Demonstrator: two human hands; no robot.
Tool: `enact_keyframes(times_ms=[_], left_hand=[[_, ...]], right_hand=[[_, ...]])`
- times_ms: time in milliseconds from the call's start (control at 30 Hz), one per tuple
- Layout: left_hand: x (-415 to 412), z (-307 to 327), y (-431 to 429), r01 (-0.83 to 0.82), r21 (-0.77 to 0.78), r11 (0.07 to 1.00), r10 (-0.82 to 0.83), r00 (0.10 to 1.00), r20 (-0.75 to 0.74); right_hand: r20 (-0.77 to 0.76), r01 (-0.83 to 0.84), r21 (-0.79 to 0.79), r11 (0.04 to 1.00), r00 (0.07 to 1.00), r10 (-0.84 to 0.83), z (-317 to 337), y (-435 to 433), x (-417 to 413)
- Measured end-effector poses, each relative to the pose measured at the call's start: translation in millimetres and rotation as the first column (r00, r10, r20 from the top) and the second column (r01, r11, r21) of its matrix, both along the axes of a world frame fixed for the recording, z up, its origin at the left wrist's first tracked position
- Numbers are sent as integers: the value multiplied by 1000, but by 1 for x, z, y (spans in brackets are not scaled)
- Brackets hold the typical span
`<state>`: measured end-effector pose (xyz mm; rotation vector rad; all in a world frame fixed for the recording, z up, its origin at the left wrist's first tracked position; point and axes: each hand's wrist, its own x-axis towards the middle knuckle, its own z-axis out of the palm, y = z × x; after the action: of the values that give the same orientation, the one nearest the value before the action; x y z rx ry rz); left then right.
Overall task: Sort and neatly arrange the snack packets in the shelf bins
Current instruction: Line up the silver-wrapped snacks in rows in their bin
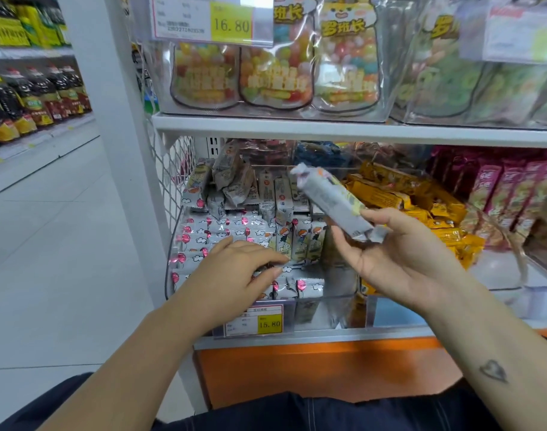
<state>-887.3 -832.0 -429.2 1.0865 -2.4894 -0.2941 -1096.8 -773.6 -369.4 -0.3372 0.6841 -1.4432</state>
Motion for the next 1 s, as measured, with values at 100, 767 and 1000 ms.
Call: enact_keyframes(times_ms=[100, 767, 1000], left_hand=[[0, -1, -1, 6, -2, 1000, -6, 1000, -14], [4, 4, 2, -96, -141, 985, 77, 988, -135], [1, -1, 0, -98, -58, 993, 106, 985, 140]], right_hand=[[26, -138, -72, 988, 990, 140, -3, 2, -2], [-967, -308, 184, 933, -226, 116, -27, -43, 48], [-942, -333, 279, 901, -275, 190, -31, -48, 44]])
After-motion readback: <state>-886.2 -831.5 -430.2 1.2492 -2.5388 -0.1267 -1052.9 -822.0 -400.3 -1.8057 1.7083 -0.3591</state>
